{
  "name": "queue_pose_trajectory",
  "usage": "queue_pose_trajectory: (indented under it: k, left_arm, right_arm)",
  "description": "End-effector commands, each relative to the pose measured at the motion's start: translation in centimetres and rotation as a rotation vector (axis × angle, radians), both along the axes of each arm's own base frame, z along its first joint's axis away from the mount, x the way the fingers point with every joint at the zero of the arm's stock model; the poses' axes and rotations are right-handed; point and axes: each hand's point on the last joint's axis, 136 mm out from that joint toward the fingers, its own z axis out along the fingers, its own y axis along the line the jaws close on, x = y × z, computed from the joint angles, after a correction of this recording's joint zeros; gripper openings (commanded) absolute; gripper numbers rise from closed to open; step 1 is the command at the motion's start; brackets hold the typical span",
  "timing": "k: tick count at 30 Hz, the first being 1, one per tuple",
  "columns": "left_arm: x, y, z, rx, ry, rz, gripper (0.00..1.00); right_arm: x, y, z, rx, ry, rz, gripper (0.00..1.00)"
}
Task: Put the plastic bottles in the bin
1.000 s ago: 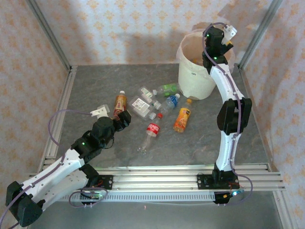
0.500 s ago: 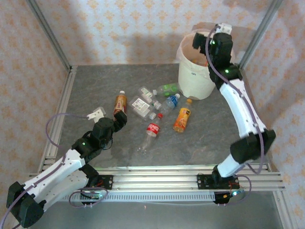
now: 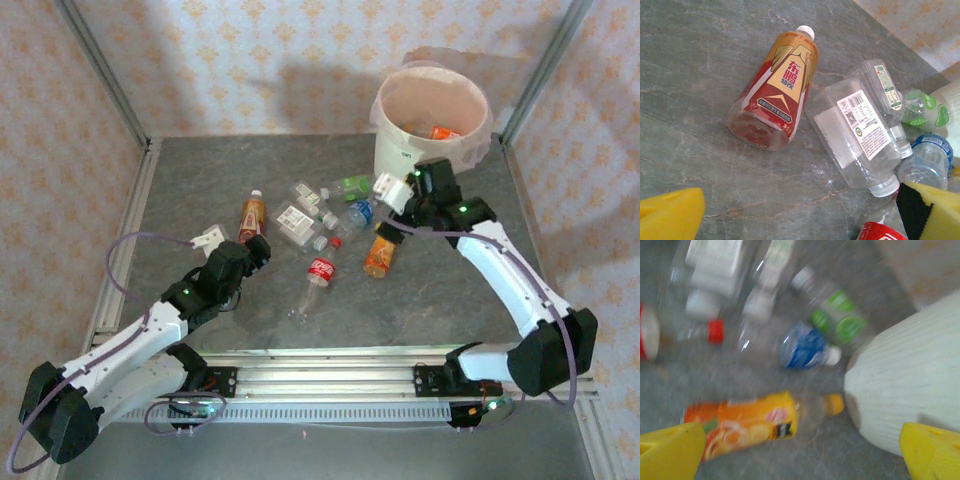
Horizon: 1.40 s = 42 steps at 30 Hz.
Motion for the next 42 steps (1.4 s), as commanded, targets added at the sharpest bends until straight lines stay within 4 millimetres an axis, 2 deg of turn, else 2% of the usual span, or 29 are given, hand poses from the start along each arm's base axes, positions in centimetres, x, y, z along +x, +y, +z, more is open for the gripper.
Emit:
queue_pose_trajectory:
  k: [1, 4, 8, 12, 17, 22, 25, 30, 33, 36, 42]
  left_arm:
    - [-0.3, 0.8, -0.1, -0.032, -0.007, 0.053, 1.0]
    - [-0.6, 1.2, -0.5, -0.046, -0.013, 0.065, 1.0]
    - [-1.2, 1.9, -0.2, -0.026, -0.014, 0.079, 1.0]
    - [-1.7, 2.7, -0.2, -0.021, -0.031, 0.103, 1.0]
    - [-2.0, 3.2, -0.1, -0.022, -0.039, 0.118, 1.0]
    - [-2.2, 3.4, -0.5, -0.034, -0.034, 0.129, 1.0]
    - [-2.3, 3.6, -0.8, -0.033, -0.035, 0.137, 1.0]
    - [-2.2, 3.6, -0.7, -0.035, -0.041, 0.141, 1.0]
    - [-2.3, 3.7, -0.8, -0.031, -0.037, 0.143, 1.0]
    - [-2.5, 3.9, -1.0, -0.021, -0.031, 0.145, 1.0]
    - [-2.4, 4.0, -1.1, -0.02, -0.035, 0.15, 1.0]
  right_arm:
    - [-1.9, -1.9, -4.3, -0.296, 0.013, 0.223, 0.99]
    - [-2.2, -2.6, -7.6, -0.454, 0.045, 0.322, 0.99]
    - [-2.9, -1.8, -11.8, -0.552, 0.015, 0.434, 0.99]
    - [-0.4, -2.2, -14.5, -0.649, -0.14, 0.46, 0.99]
    - [0.9, 0.1, -14.6, -0.582, -0.186, 0.504, 0.99]
    - [1.6, 0.8, -14.3, -0.603, -0.215, 0.541, 0.99]
    - [1.1, 1.4, -14.6, -0.593, -0.211, 0.59, 0.99]
    - [-0.2, 1.8, -17.0, -0.588, -0.136, 0.626, 0.99]
    - [-1.0, 1.3, -18.3, -0.6, -0.079, 0.625, 0.94]
    - [-1.8, 1.2, -18.0, -0.583, -0.04, 0.598, 0.83]
    - [-3.0, 0.4, -16.5, -0.573, -0.032, 0.554, 0.75]
